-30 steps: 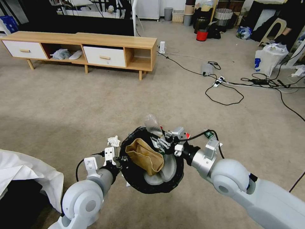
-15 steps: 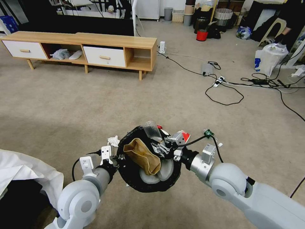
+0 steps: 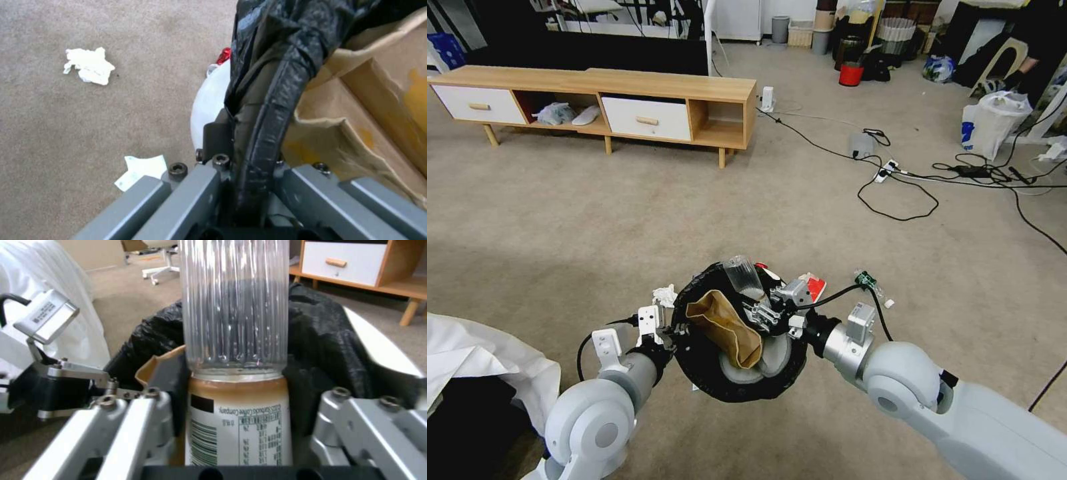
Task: Pick up the trash bin and place the garbage on the floor into it.
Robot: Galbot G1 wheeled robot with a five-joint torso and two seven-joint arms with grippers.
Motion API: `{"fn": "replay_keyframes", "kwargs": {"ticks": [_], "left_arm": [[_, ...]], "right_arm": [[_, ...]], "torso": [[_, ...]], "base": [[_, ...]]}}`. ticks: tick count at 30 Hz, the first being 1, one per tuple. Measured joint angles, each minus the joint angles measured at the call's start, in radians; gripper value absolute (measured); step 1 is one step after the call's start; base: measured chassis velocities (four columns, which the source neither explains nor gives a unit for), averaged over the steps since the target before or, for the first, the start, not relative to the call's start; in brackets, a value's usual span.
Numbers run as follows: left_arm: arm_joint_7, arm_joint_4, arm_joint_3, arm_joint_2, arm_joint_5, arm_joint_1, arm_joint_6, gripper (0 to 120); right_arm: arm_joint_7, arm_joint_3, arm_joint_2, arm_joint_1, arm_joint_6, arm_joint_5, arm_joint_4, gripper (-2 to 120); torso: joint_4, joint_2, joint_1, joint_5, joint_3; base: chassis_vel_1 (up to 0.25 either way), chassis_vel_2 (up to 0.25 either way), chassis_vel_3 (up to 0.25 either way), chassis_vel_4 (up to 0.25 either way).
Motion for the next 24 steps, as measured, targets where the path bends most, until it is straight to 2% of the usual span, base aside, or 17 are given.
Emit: {"fn": "replay_keyframes", "kwargs": {"ticks": [2,5,7,12,14,24], "left_arm": [[0.000,0.001,0.001,-0.004,0.002,0.001,0.000,0],[0.001,0.003,0.002,-0.008,0.003,0.003,0.000,0],[0.002,0.004,0.003,-0.013,0.003,0.004,0.000,0],[0.004,0.005,0.004,-0.016,0.003,0.005,0.000,0],[0.005,0.005,0.004,-0.017,0.002,0.007,0.000,0],[0.001,0.004,0.000,-0.020,0.004,0.013,0.000,0]], "right_arm": [[-0.003,-0.003,0.003,0.005,0.000,0.000,0.001,59],[-0.006,-0.005,0.005,0.009,0.000,0.001,0.003,65],[-0.007,-0.009,0.009,0.012,-0.001,0.002,0.006,77],[-0.008,-0.012,0.011,0.014,-0.002,0.003,0.007,89],[-0.009,-0.014,0.011,0.014,-0.002,0.003,0.008,98],[-0.010,-0.016,0.011,0.014,-0.004,0.001,0.016,99]], "torso": [[0.0000,0.000,0.000,0.0000,0.000],[0.0000,0.000,0.000,0.0000,0.000],[0.0000,0.000,0.000,0.0000,0.000],[0.0000,0.000,0.000,0.0000,0.000],[0.0000,0.000,0.000,0.0000,0.000],[0.0000,0.000,0.000,0.0000,0.000]], "base": [[0.000,0.000,0.000,0.000],[0.000,0.000,0.000,0.000],[0.000,0.000,0.000,0.000],[0.000,0.000,0.000,0.000],[0.000,0.000,0.000,0.000],[0.000,0.000,0.000,0.000]]}}
